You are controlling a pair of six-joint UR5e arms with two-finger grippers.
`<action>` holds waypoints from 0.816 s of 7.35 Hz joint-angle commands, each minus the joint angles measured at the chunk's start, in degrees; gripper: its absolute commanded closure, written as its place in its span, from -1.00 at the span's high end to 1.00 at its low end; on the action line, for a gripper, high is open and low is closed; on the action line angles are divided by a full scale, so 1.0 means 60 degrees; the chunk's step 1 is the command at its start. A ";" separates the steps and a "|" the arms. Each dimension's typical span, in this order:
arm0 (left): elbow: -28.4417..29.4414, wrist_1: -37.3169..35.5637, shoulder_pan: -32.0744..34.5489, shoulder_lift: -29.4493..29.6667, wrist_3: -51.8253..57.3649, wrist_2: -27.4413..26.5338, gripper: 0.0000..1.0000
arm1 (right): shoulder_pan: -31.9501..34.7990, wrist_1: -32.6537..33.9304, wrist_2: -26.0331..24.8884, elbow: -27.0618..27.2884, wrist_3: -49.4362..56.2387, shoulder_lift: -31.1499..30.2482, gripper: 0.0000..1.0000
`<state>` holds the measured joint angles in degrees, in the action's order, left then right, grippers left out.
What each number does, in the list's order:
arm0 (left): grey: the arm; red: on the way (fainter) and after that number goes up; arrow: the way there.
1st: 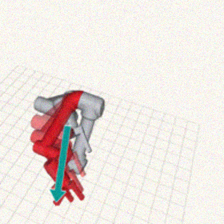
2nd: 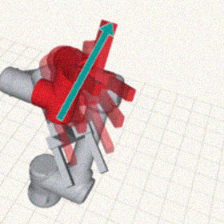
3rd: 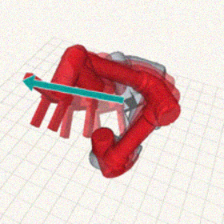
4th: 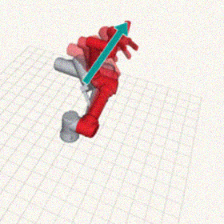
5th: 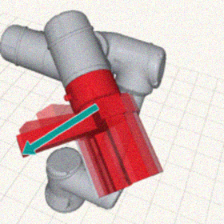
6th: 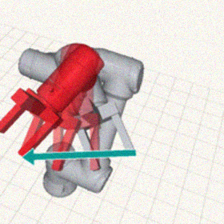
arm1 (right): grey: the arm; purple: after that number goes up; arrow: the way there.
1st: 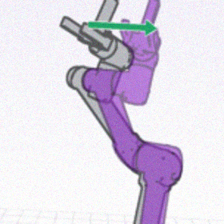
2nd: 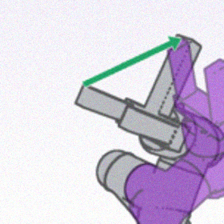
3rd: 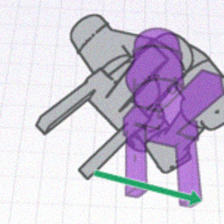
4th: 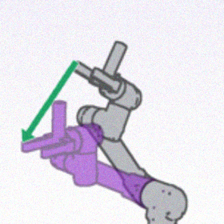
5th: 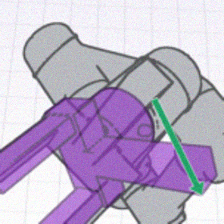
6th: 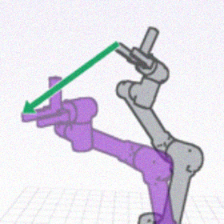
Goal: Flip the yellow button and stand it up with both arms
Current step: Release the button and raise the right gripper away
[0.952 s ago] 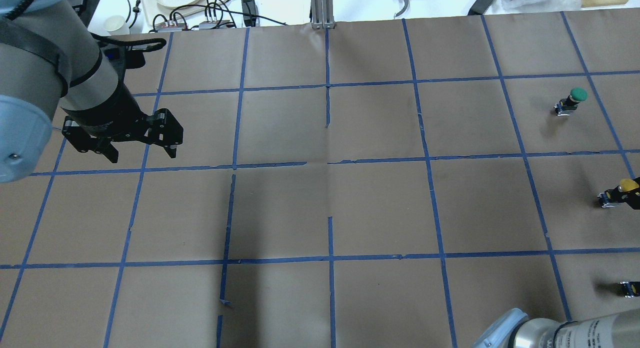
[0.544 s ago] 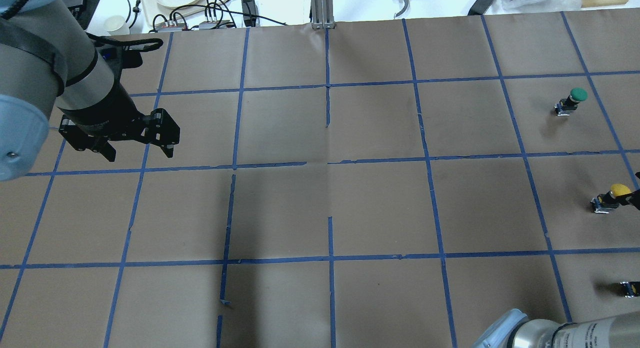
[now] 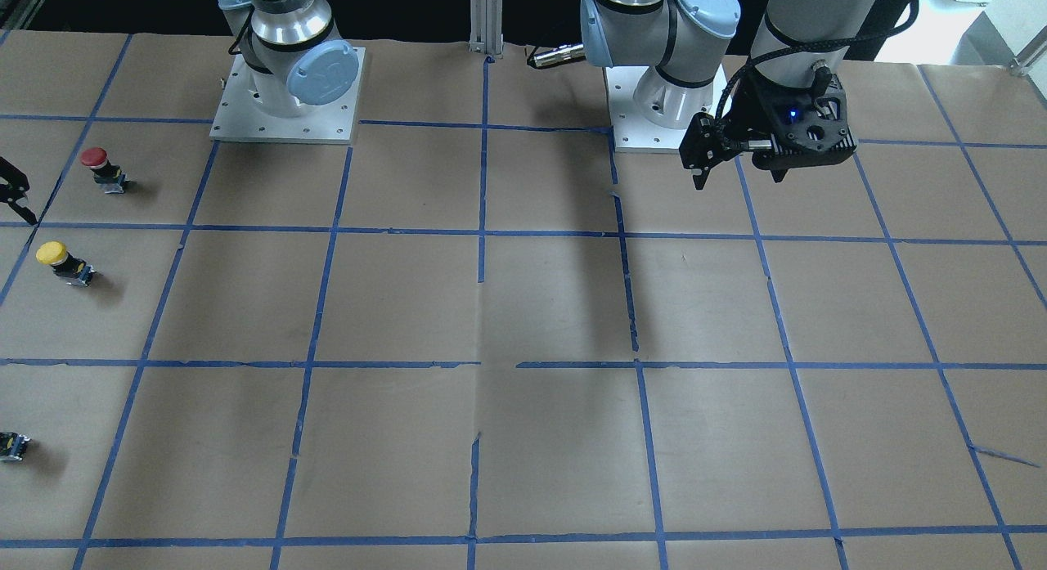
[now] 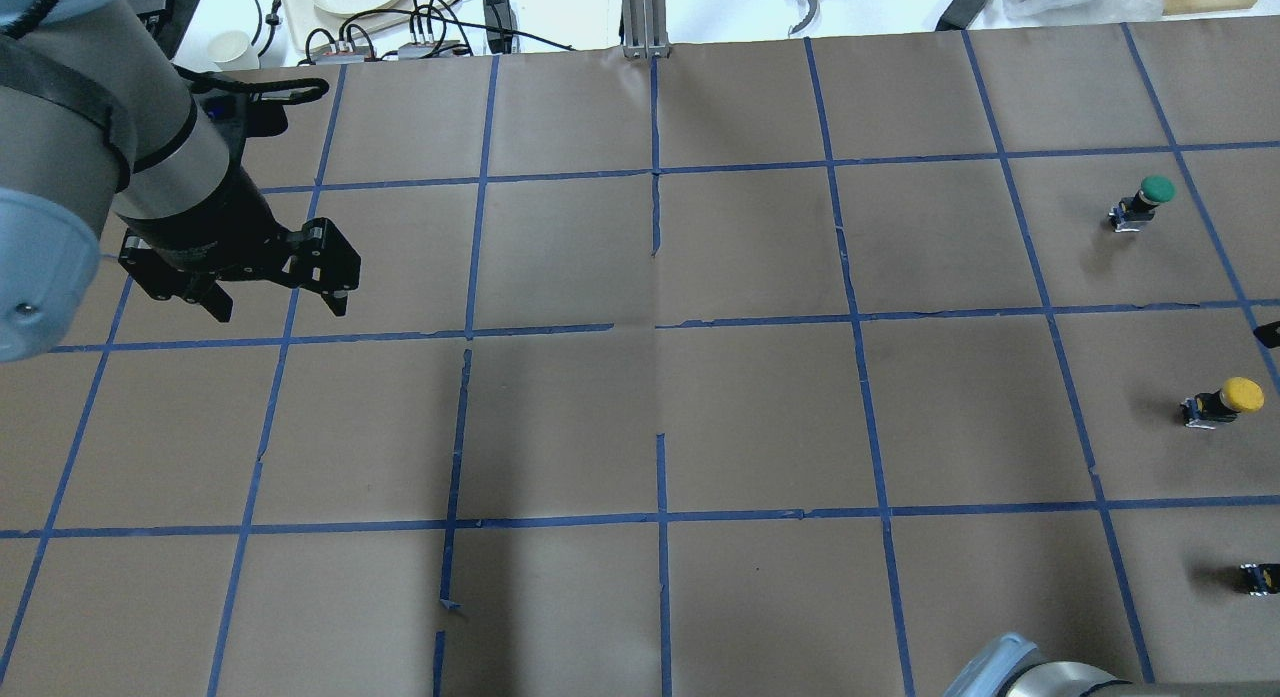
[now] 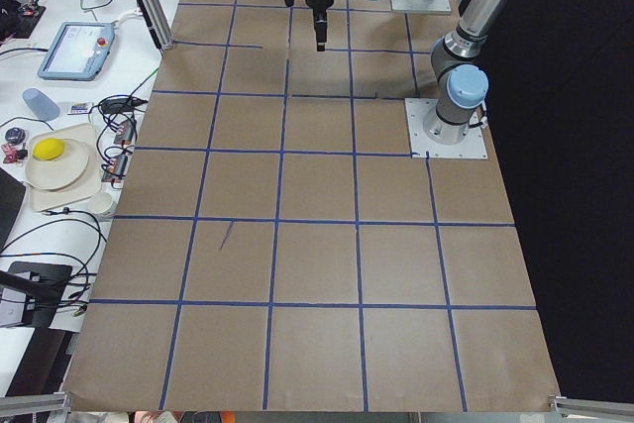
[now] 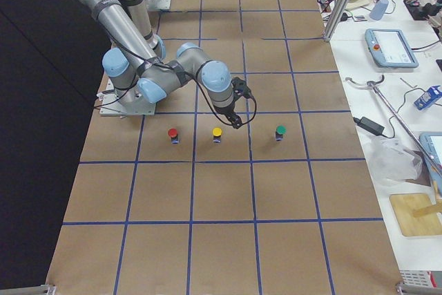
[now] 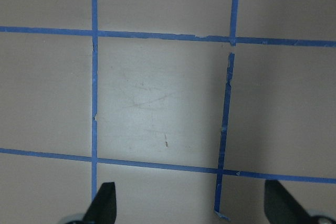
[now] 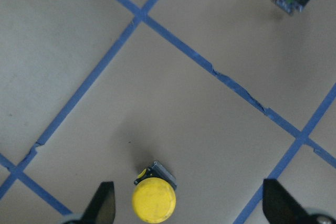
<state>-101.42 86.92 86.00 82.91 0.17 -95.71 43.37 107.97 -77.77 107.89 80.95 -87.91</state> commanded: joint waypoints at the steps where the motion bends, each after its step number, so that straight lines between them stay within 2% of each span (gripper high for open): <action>1: 0.0014 0.0001 0.0007 -0.0034 0.0001 -0.0015 1.00 | 0.1683 -0.3173 -0.0076 -0.1438 -0.2843 -0.0916 1.00; 2: 0.0014 0.0016 0.0007 -0.0049 0.0001 -0.0030 1.00 | 0.2606 -0.3460 -0.0105 -0.1865 -0.4103 -0.0978 1.00; 4: 0.0014 0.0134 0.0022 -0.0180 -0.0013 -0.0132 1.00 | 0.4975 -0.3638 -0.0849 -0.2817 -0.7570 -0.1023 1.00; 5: 0.0101 0.0119 0.0065 -0.0108 -0.0013 -0.0002 1.00 | 0.6047 -0.3581 -0.1346 -0.2952 -0.9052 -0.0994 1.00; 6: 0.0189 0.0119 0.0167 0.0009 -0.0013 0.0043 1.00 | 0.6782 -0.3522 -0.1452 -0.2953 -1.0459 -0.0979 1.00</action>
<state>-100.87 87.65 86.45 82.32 0.10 -95.86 77.30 86.59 -84.69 90.93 29.36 -93.90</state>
